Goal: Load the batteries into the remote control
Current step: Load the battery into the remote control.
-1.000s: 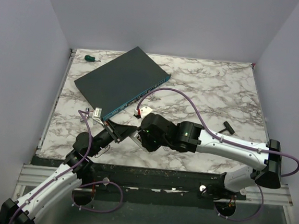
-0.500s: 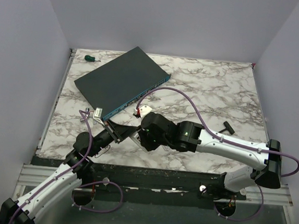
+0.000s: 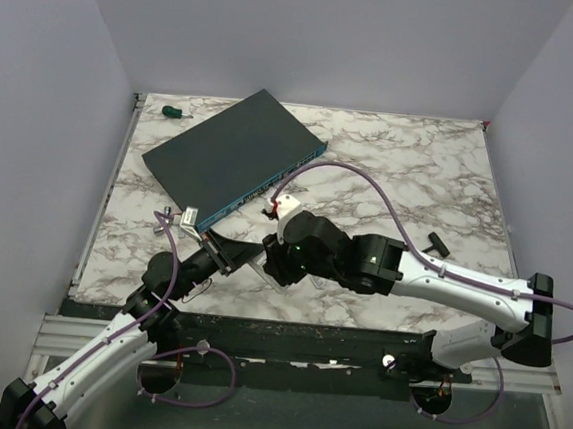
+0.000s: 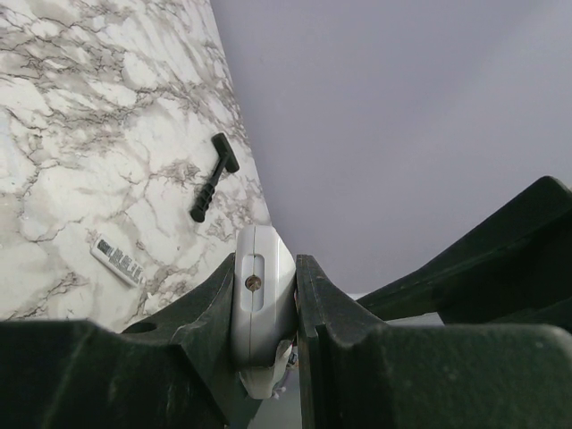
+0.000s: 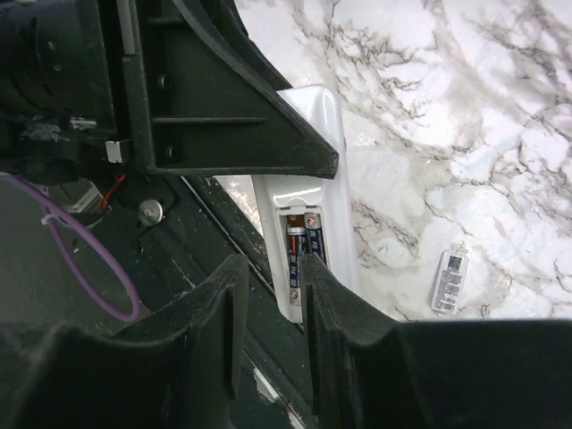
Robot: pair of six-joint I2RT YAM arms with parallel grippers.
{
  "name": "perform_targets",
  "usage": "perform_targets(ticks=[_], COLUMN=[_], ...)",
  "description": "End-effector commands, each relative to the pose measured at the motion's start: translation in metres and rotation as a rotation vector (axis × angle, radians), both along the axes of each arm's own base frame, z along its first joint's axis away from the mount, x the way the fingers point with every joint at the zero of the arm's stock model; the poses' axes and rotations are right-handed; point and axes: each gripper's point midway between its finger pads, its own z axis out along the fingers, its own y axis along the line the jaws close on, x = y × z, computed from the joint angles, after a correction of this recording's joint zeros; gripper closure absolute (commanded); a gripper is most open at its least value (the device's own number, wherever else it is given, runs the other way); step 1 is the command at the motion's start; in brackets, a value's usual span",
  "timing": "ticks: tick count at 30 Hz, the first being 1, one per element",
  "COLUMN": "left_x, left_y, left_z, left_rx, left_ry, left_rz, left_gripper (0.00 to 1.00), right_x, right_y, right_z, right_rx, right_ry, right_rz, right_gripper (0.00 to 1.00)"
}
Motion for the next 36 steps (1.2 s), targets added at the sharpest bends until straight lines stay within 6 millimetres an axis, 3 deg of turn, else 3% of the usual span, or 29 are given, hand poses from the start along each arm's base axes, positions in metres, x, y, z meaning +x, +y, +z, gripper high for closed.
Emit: perform_targets(ticks=[1,2,6,8,11,13,18,24,29,36], left_x=[-0.001,-0.002,-0.006,-0.009,-0.015,-0.018,-0.026,-0.035,-0.041,-0.045], left_y=[0.0,0.0,-0.002,-0.004,-0.006,-0.007,-0.011,-0.015,-0.017,-0.018], left_z=[0.004,0.005,0.007,0.01,0.013,0.014,0.017,0.024,0.028,0.025], left_rx=[-0.016,-0.017,-0.014,-0.014,-0.021,-0.025,-0.052,-0.078,-0.082,-0.083], left_ry=[0.007,0.009,0.023,0.033,0.042,0.055,0.093,0.119,0.125,0.14], left_rz=[-0.003,-0.007,-0.033,-0.053,-0.083,-0.098,-0.148,-0.212,-0.243,-0.267], left_gripper=[1.0,1.0,1.0,1.0,1.0,1.0,1.0,1.0,1.0,1.0], right_x=[0.02,0.028,0.041,0.038,0.028,0.019,-0.019,-0.055,-0.085,-0.086], right_y=[-0.015,-0.024,-0.06,-0.07,-0.086,-0.091,-0.083,-0.07,-0.062,-0.052], right_z=[0.041,0.051,0.061,0.063,0.067,0.073,0.075,0.06,0.063,0.049], right_rx=[0.14,0.177,0.245,0.252,0.223,0.24,0.336,0.363,0.466,0.452], right_ry=[-0.152,-0.2,-0.334,-0.367,-0.349,-0.34,-0.345,-0.398,-0.563,-0.628], right_rz=[-0.092,-0.139,-0.224,-0.196,-0.166,-0.116,0.141,0.446,0.715,0.787], right_gripper=[0.62,0.61,0.5,0.49,0.36,0.35,0.37,0.42,0.58,0.59])
